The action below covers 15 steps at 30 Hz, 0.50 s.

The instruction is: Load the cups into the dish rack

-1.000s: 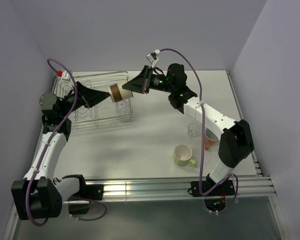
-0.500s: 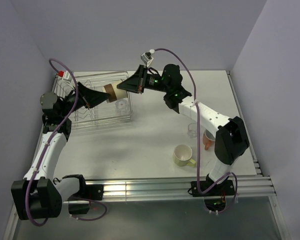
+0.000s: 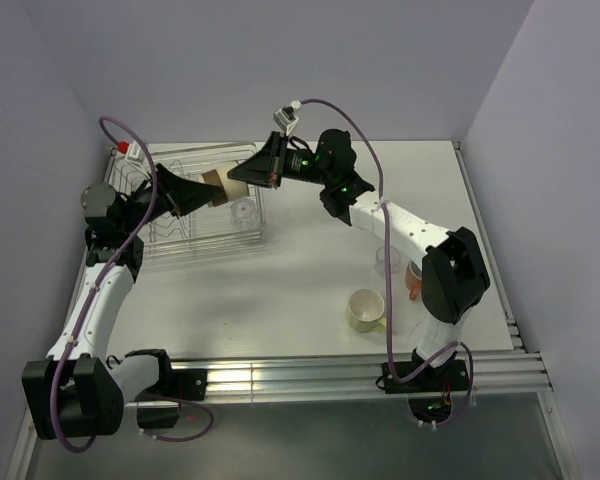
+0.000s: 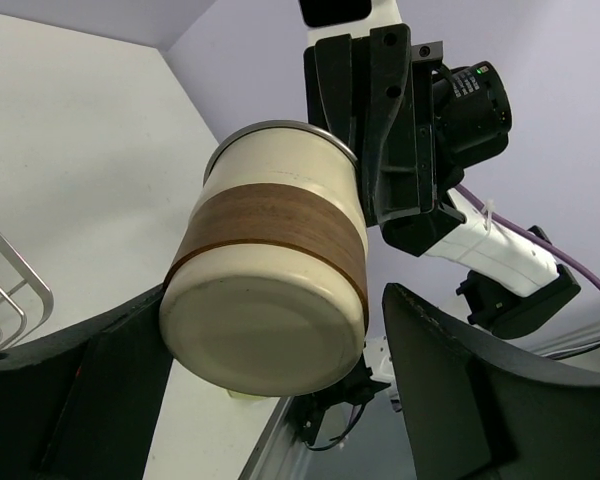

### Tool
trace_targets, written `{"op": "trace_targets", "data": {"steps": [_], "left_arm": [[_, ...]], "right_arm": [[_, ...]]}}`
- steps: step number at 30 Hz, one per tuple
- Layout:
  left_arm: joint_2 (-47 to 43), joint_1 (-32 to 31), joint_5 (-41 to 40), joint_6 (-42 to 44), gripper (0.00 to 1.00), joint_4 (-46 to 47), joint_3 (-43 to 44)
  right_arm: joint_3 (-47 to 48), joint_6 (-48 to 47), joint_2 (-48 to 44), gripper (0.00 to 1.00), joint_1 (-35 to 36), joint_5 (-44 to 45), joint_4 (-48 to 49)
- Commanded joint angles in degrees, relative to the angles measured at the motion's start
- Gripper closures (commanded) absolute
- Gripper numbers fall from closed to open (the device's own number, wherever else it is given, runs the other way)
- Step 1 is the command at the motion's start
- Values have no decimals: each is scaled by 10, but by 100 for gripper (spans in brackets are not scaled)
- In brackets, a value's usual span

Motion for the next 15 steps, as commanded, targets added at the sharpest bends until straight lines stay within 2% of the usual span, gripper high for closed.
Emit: {"op": "trace_targets", "data": {"steps": [1, 3, 6, 7, 9, 10, 13, 15], "left_arm": [[-15, -3, 5, 3, 15, 25, 25], [-13, -3, 8, 1, 18, 27, 26], [-11, -4, 16, -6, 33, 33, 25], [-12, -4, 18, -7, 46, 35, 25], [-13, -4, 19, -6, 61, 33, 25], [-14, -4, 20, -4, 78, 30, 26], [-15, -4, 19, 4, 100, 11, 35], [-18, -4, 14, 4, 100, 6, 37]], "right_arm": [[35, 3, 4, 100, 8, -4, 38], [39, 1, 7, 100, 8, -4, 37], [45, -3, 11, 100, 8, -1, 30], [47, -4, 12, 100, 8, 0, 27], [52, -11, 15, 100, 9, 2, 17], [54, -15, 16, 100, 9, 3, 11], [62, -36, 19, 99, 12, 10, -10], [61, -39, 19, 83, 12, 14, -18]]}}
